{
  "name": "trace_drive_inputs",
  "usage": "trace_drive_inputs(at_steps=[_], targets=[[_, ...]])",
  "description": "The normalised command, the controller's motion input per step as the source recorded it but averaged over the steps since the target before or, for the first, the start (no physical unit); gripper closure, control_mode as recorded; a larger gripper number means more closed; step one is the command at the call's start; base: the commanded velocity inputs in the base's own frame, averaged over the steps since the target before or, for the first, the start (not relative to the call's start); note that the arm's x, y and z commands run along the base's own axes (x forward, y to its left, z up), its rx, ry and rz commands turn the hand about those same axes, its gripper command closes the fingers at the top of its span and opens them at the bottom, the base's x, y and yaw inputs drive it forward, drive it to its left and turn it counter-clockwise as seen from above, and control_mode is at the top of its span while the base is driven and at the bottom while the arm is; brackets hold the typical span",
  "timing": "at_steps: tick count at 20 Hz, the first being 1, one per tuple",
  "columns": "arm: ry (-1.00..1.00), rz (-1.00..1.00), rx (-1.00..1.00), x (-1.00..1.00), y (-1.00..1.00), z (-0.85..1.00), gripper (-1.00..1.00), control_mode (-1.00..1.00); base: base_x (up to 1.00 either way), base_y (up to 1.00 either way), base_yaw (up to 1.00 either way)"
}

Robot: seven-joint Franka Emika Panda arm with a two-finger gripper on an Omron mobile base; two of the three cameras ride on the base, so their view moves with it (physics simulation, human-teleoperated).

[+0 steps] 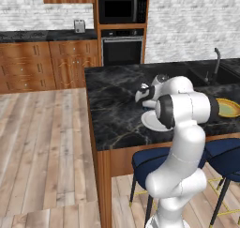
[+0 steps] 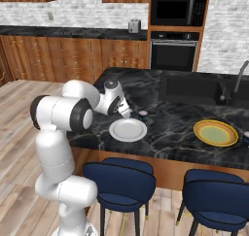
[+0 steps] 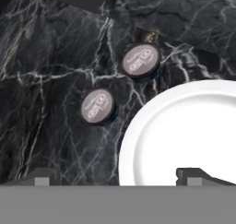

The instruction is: Place two yogurt containers on each plate.

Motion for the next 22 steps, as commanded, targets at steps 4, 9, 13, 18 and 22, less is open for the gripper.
trace_drive_inputs(at_steps=[4,9,13,18,22], targets=[[0.07,0.0,0.0,0.09,-0.06,-0.11,-1.0,-1.0,0.0,0.0,0.0],[0.1,0.0,0.0,0.08,-0.1,-0.16,-1.0,-1.0,0.0,0.0,0.0],[0.1,0.0,0.0,0.09,-0.08,-0.14,-1.0,-1.0,0.0,0.0,0.0],[0.04,0.0,0.01,0.25,-0.01,-0.01,-1.0,-1.0,0.0,0.0,0.0],[0.05,0.0,0.02,0.28,0.0,-0.07,-1.0,-1.0,0.0,0.0,0.0]])
